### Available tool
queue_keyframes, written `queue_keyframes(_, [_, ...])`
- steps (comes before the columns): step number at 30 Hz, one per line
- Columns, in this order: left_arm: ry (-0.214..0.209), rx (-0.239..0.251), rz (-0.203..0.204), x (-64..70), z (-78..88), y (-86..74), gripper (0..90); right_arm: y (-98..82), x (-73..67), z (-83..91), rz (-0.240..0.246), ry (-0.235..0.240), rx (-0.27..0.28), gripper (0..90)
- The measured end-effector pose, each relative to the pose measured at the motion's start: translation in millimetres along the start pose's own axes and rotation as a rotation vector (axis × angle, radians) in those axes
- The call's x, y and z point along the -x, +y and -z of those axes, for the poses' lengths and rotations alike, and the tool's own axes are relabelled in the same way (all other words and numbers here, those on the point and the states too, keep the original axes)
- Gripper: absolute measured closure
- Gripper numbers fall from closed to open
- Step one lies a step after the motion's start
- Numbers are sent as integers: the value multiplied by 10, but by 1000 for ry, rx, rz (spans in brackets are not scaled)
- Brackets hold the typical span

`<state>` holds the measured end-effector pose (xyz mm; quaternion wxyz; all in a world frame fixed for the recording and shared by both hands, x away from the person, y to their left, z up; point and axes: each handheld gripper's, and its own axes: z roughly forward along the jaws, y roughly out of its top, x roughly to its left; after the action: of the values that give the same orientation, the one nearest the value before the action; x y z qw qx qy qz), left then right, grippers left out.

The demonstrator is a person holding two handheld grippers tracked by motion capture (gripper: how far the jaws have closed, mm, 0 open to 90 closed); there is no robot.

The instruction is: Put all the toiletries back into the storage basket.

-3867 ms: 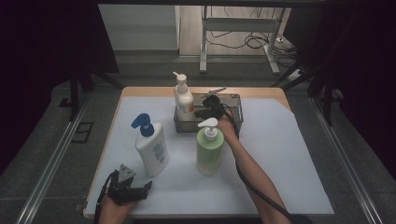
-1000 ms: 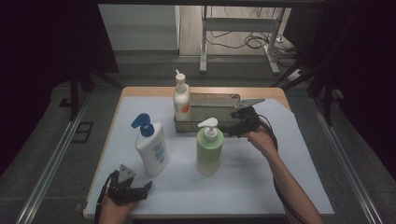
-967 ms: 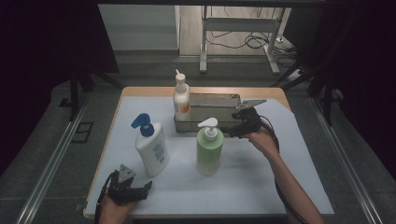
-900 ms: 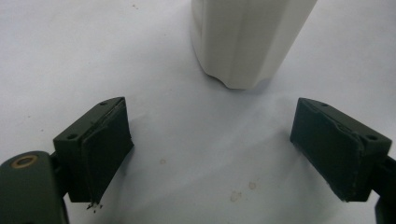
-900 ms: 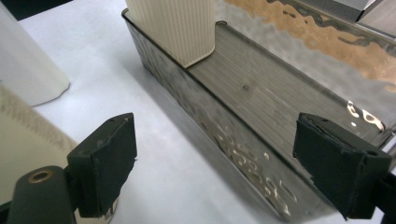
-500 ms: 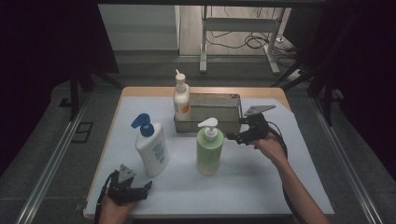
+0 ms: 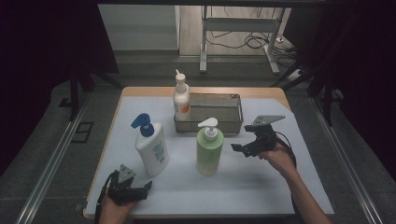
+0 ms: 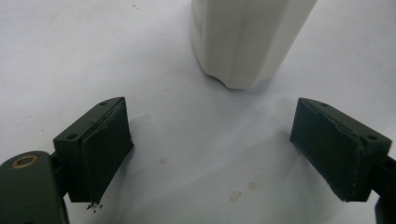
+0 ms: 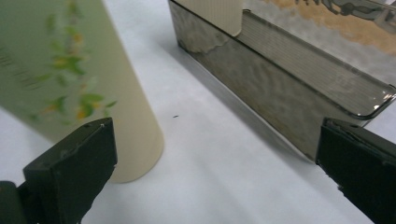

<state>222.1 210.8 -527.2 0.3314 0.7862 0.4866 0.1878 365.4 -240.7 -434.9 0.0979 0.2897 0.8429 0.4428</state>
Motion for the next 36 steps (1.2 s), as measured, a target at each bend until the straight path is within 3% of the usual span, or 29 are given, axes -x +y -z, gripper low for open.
queue_keyframes(11, [0, 0, 0, 0, 0, -1, 119, -74, -231, 67, 26, 65, -7, 0])
queue_keyframes(23, [0, 0, 0, 0, 1, -1, 119, -87, -472, 18, 45, 125, -14, 0])
queue_keyframes(36, [0, 1, -1, 0, 1, -1, 119, -4, -646, -92, 89, 149, -34, 0])
